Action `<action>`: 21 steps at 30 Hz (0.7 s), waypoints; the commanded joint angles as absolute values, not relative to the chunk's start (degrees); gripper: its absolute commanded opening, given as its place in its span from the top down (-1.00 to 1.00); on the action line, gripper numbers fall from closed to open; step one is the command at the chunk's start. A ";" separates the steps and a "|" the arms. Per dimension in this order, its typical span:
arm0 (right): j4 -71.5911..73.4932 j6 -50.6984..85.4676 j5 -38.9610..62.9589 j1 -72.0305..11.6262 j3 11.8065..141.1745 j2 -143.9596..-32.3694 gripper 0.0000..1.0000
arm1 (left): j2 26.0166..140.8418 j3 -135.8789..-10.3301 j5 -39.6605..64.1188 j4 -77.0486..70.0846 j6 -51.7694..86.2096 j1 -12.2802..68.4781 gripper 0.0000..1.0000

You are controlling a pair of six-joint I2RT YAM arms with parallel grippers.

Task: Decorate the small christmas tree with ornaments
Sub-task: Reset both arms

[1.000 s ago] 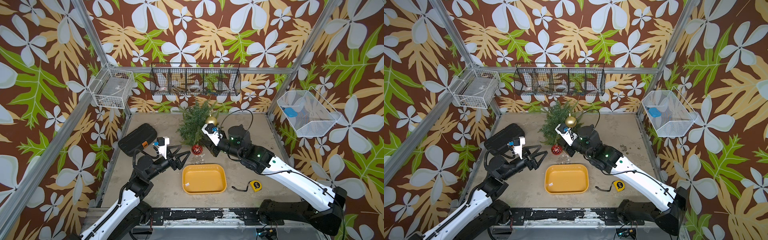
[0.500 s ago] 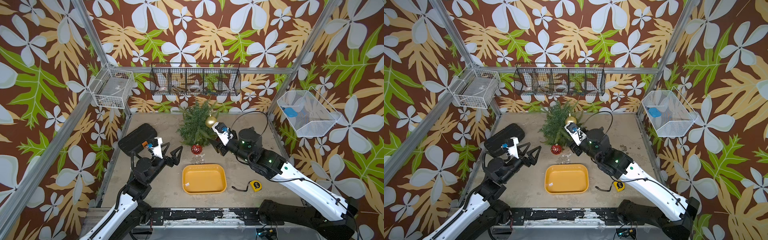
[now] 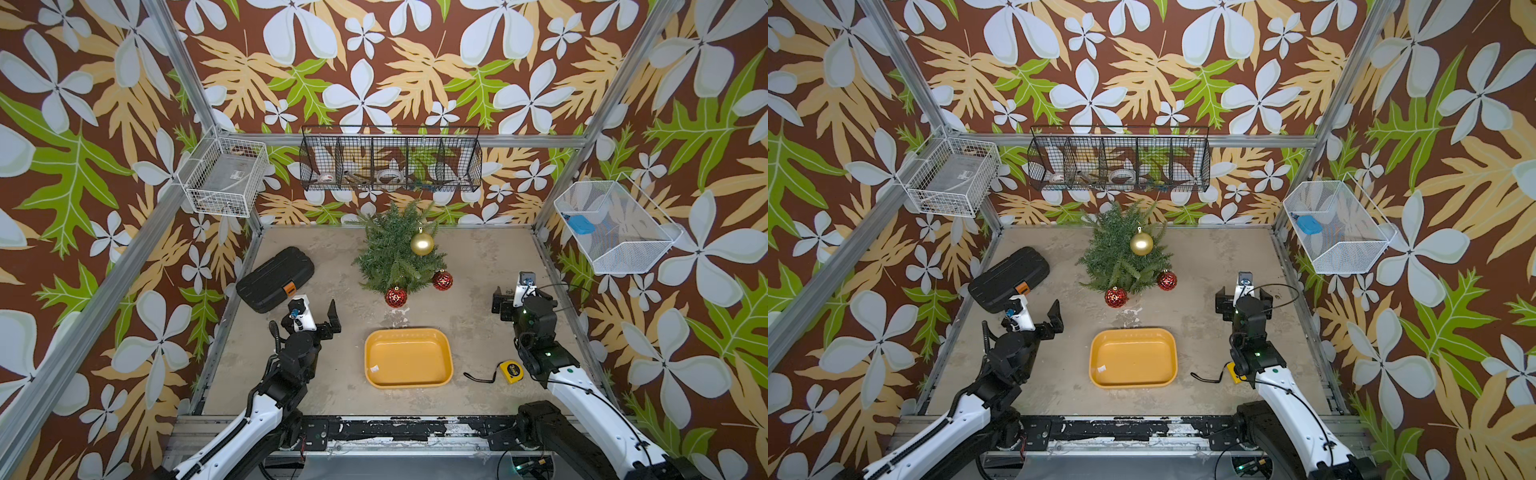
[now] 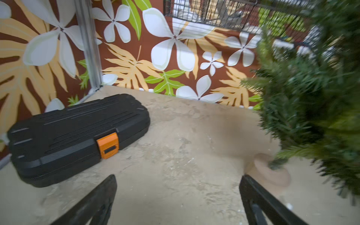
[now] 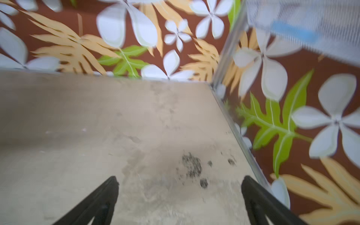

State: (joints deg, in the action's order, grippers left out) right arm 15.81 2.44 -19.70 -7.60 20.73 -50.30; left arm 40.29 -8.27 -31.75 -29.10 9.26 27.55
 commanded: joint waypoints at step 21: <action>70.13 4.21 -9.60 -1.44 10.54 -83.97 -0.99 | 83.70 -4.32 -11.89 -83.93 3.68 3.52 -1.00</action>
State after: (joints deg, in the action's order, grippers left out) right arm 64.29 5.30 -13.04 -1.19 10.07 -83.42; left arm 81.47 -3.01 -18.28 -77.76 0.51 4.51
